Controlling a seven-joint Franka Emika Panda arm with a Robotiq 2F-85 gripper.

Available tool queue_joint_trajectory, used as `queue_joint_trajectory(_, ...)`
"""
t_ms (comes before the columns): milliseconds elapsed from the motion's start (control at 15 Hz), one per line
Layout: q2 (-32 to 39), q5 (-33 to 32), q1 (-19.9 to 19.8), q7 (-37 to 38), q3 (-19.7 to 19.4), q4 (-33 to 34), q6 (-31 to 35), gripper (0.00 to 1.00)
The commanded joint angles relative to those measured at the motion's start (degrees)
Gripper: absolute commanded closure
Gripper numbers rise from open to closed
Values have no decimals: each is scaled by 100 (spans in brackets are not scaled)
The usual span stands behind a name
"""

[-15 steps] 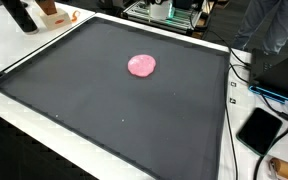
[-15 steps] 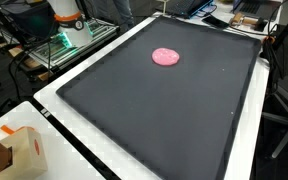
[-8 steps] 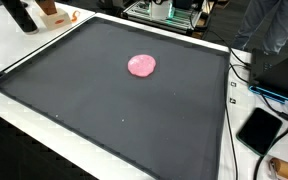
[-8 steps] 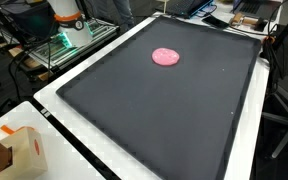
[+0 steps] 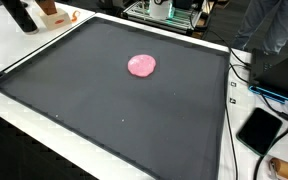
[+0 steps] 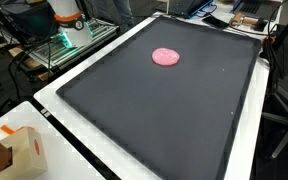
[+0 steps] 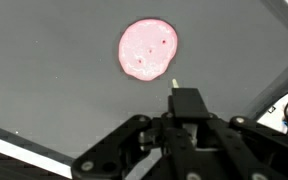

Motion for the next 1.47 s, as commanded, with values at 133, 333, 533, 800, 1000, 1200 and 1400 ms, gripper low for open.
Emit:
queue_joint_trajectory(133, 605, 1388, -392, -1083, -446, 427, -356, 97)
queue_joint_trajectory(333, 896, 2063, -667, -1646, -549, 519, -519, 97)
queue_joint_trajectory(533, 1140, 2572, -939, -2124, -591, 574, -782, 97)
queue_joint_trajectory(800, 1416, 3111, -1246, -2739, -618, 588, -1233, 97)
queue_joint_trajectory(1000, 1609, 3310, -1413, -3131, -655, 602, -1560, 97)
queue_joint_trajectory(1200, 1815, 3403, -1554, -3447, -689, 614, -1787, 97)
queue_joint_trajectory(1400, 1994, 3408, -1644, -3672, -707, 586, -1760, 97)
